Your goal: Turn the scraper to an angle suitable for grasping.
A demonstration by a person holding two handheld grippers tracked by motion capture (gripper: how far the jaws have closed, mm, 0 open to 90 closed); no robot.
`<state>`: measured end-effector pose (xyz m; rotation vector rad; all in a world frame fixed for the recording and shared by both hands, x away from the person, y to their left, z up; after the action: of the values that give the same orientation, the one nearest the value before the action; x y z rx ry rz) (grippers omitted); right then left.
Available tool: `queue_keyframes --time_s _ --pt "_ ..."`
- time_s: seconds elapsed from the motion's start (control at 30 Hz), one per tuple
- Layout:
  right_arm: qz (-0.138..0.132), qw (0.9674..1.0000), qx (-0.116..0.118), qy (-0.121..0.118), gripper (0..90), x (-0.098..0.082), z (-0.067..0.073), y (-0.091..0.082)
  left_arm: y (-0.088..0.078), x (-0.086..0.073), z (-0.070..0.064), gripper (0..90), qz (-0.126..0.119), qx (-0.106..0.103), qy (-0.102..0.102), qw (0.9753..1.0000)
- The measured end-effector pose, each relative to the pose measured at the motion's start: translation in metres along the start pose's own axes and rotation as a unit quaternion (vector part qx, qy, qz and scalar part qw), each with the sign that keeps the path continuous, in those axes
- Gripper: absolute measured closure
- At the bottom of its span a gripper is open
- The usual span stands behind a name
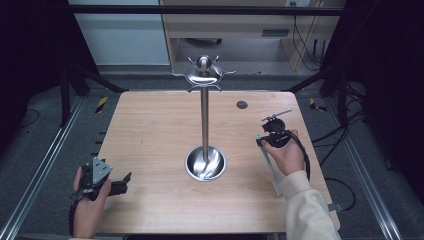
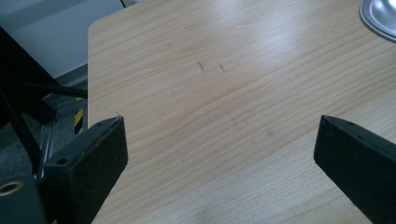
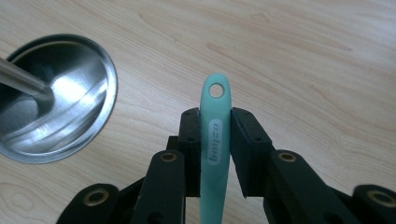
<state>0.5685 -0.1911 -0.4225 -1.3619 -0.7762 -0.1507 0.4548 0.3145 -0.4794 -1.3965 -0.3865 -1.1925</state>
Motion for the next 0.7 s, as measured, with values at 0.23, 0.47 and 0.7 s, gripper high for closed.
queue_keyframes --time_s 0.23,0.47,0.7 --pt "-0.038 0.9992 0.007 -0.013 74.7 0.013 0.008 -0.025 -0.001 0.0 0.001 2.5 -0.003 0.0 -0.003 1.0" --pt "-0.08 0.9962 0.017 -0.029 74.6 0.022 0.013 -0.051 0.0 0.0 0.001 2.6 -0.002 -0.001 -0.002 1.0" --pt "-0.129 0.9898 0.043 -0.042 74.6 0.03 0.025 -0.074 -0.002 0.001 0.002 2.5 -0.01 -0.004 -0.005 0.9999"
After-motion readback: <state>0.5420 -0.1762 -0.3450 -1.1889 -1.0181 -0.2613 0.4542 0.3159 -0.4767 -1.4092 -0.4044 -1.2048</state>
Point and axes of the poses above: each handheld gripper's, and its own axes: y roughly forward along the jaws, x roughly out of its top, z roughly to its left, the point moved 3 cm from there along y, roughly forward along the jaws, and after that the axes turned 3 degrees about -x, right-handed, at the moved point
